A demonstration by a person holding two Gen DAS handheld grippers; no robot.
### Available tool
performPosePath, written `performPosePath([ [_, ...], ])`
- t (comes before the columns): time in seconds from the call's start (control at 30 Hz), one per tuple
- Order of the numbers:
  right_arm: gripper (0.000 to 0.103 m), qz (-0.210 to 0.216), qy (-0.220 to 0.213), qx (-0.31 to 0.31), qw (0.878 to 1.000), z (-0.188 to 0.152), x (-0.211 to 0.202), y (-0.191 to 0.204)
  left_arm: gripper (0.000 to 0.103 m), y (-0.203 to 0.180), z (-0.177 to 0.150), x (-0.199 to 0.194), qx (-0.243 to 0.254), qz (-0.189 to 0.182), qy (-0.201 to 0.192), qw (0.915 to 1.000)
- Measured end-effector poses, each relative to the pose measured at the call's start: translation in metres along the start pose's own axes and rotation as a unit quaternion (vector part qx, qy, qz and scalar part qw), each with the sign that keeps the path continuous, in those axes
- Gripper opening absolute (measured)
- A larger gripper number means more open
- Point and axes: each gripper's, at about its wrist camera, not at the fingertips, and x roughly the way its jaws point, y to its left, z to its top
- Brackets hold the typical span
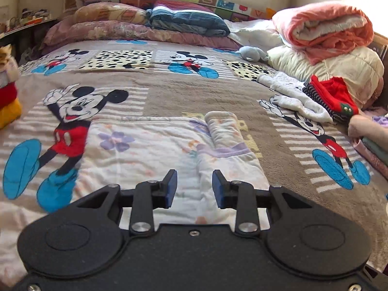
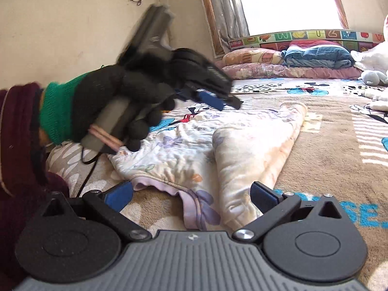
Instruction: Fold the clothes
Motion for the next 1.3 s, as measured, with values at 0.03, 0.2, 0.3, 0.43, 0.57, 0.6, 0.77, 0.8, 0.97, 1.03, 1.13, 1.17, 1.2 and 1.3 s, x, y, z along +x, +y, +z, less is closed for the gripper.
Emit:
performPosePath([
  [0.03,0.102,-0.004,-0.005,0.018,1.0,-0.001,-0.002,-0.005,0.031,0.011,-0.006,-0.012,-0.021,0.004,-0.004,0.9998],
  [0.2,0.102,-0.024,-0.029,0.11,0.993,-0.006,-0.014,-0.029,0.039,0.065,-0.044,-0.068,-0.132,0.058,-0.043,0.9886],
  [0.3,0.102,-0.037,-0.043,0.176,0.983,-0.013,-0.02,-0.047,0.048,0.106,-0.06,-0.09,-0.206,0.102,-0.054,0.9716],
  [0.43,0.102,-0.046,-0.066,0.249,0.965,-0.021,-0.03,-0.068,0.048,0.155,-0.079,-0.109,-0.305,0.118,-0.062,0.9429],
  [0.57,0.102,-0.052,-0.089,0.318,0.943,-0.028,-0.04,-0.089,0.051,0.178,-0.094,-0.111,-0.366,0.102,-0.057,0.9231],
  [0.6,0.102,-0.052,-0.093,0.336,0.936,-0.03,-0.041,-0.094,0.051,0.182,-0.098,-0.109,-0.378,0.098,-0.055,0.9189],
  [0.77,0.102,-0.054,-0.092,0.363,0.926,-0.036,-0.043,-0.103,0.051,0.2,-0.112,-0.104,-0.431,0.064,-0.074,0.8969],
  [0.8,0.102,-0.056,-0.089,0.359,0.927,-0.036,-0.042,-0.102,0.051,0.203,-0.113,-0.104,-0.441,0.058,-0.081,0.892],
  [0.97,0.102,-0.064,-0.075,0.344,0.934,-0.038,-0.037,-0.095,0.051,0.218,-0.112,-0.098,-0.469,0.045,-0.11,0.8754],
  [1.03,0.102,-0.066,-0.073,0.341,0.935,-0.038,-0.036,-0.095,0.051,0.223,-0.11,-0.093,-0.47,0.042,-0.117,0.8738],
  [1.13,0.102,-0.068,-0.069,0.334,0.937,-0.038,-0.033,-0.094,0.051,0.226,-0.106,-0.086,-0.47,0.044,-0.124,0.8726],
  [1.17,0.103,-0.068,-0.068,0.331,0.939,-0.038,-0.032,-0.094,0.051,0.226,-0.104,-0.085,-0.47,0.045,-0.128,0.8724],
  [1.2,0.103,-0.068,-0.066,0.328,0.94,-0.038,-0.032,-0.094,0.051,0.227,-0.102,-0.083,-0.469,0.046,-0.131,0.872],
  [1.3,0.103,-0.069,-0.062,0.321,0.942,-0.037,-0.031,-0.093,0.046,0.233,-0.097,-0.075,-0.468,0.047,-0.139,0.8714],
])
